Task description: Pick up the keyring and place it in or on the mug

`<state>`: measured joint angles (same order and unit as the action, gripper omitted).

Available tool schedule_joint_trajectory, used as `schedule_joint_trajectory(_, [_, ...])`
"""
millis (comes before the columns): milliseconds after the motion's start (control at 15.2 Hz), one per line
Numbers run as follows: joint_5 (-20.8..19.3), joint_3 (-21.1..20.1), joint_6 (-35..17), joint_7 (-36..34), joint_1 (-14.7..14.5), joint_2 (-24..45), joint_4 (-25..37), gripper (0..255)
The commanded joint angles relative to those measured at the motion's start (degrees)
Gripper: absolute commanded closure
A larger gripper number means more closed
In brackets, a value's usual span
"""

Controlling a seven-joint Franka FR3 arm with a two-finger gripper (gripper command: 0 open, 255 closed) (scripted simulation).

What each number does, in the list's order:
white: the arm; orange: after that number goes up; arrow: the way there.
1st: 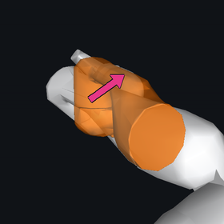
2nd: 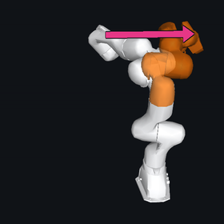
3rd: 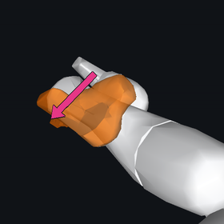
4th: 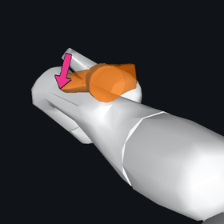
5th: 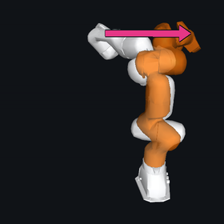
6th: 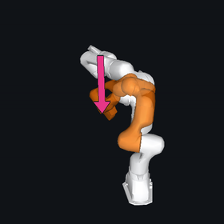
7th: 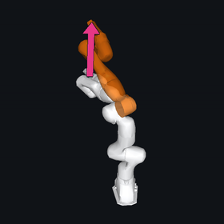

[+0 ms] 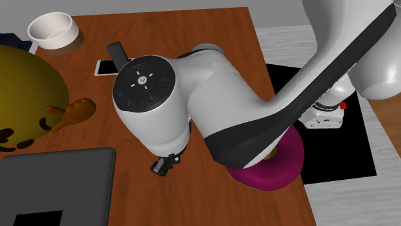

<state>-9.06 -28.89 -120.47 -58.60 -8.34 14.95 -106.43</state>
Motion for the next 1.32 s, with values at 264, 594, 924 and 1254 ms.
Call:
schedule_joint_trajectory(264, [1.0,-0.3,4.2,0.9,0.3,-1.4,3.0,255])
schedule_joint_trajectory(594, [1.8,-0.5,7.7,1.4,0.4,-2.5,5.6,255])
schedule_joint_trajectory(924, [2.3,-0.7,11.3,1.8,0.4,-3.2,8.5,255])
schedule_joint_trajectory(1254, [2.6,-0.8,15.0,2.1,0.3,-3.6,11.9,255])
